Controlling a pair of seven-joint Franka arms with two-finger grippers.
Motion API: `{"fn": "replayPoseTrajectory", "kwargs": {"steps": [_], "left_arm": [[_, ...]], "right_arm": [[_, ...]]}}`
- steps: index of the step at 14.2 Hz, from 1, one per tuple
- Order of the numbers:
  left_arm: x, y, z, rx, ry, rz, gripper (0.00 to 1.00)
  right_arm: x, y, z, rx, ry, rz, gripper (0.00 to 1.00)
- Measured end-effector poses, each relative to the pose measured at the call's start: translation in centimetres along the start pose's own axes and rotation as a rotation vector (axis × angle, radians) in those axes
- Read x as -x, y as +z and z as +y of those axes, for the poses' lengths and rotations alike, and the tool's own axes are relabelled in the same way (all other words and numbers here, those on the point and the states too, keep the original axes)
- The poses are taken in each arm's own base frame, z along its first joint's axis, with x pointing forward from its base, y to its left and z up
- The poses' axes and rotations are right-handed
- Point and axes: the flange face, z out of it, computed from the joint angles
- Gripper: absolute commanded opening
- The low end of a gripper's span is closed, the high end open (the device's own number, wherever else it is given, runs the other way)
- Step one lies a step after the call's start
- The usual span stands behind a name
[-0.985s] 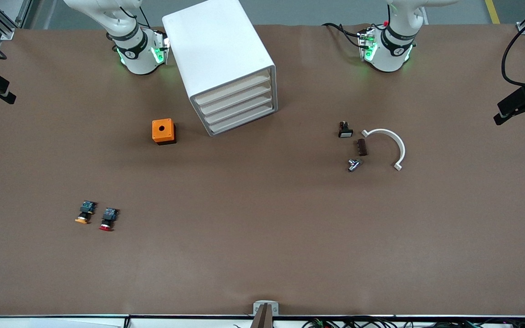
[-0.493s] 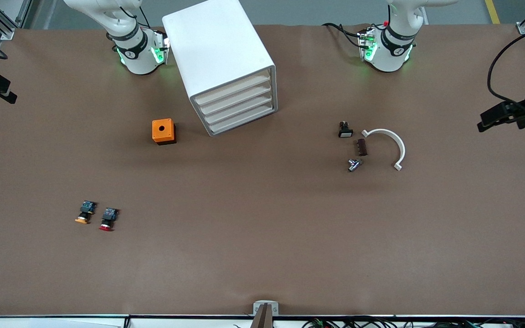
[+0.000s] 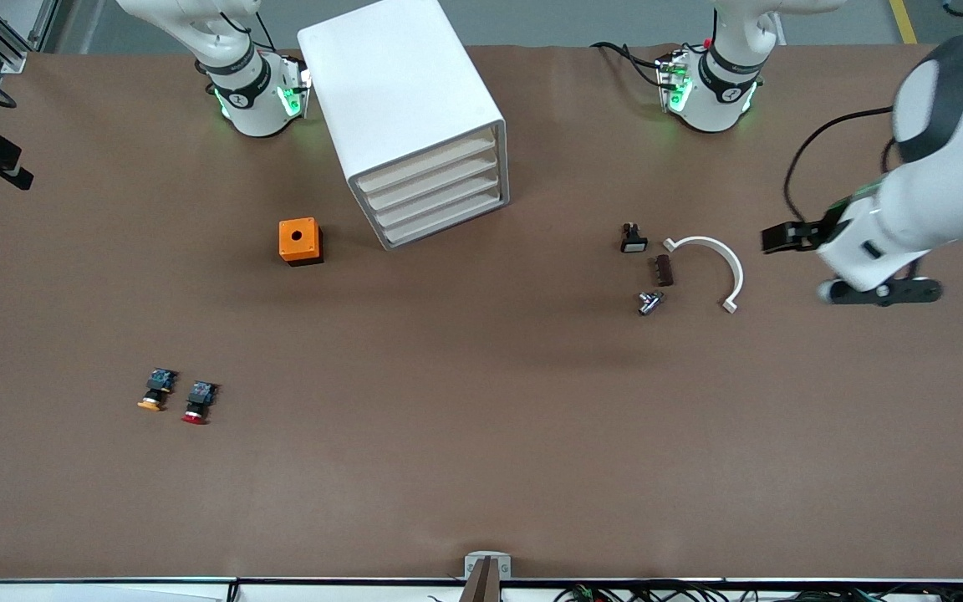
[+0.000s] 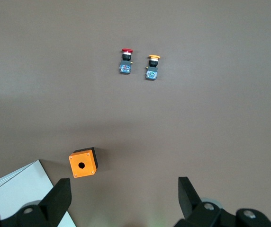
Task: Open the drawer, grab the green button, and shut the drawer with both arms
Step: 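Move the left gripper toward the drawer front of the white cabinet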
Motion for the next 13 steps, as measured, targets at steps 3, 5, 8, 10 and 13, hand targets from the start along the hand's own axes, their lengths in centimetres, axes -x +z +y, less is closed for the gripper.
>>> {"fn": "replayPoseTrajectory", "kwargs": {"steps": [3,5,8,10,13], "left_arm": [[-0.4,3.1,5.3,-0.037,-0.058,-0.049,1.00],[0.1,4.5,8.6,-0.063,-0.111,-0.063,1.00],[1.1,7.5,14.2,-0.118,-0.196,-0.089,1.00],[1.4,9.9,17.5,-0.156,-0.263,-0.103,1.00],[1.4,13.0,22.7,-0.189,-0.399,-0.113,1.00]], "right_arm": [[0.0,-0.4,0.0,0.000,0.001,0.009,1.00],[-0.4,0.5,0.0,0.001,0.001,-0.012,1.00],[-2.4,3.7,0.0,0.005,0.002,-0.061,1.00],[-3.8,6.0,0.0,0.009,0.003,-0.086,1.00],[-5.1,8.5,0.1,0.012,-0.008,-0.126,1.00]]}}
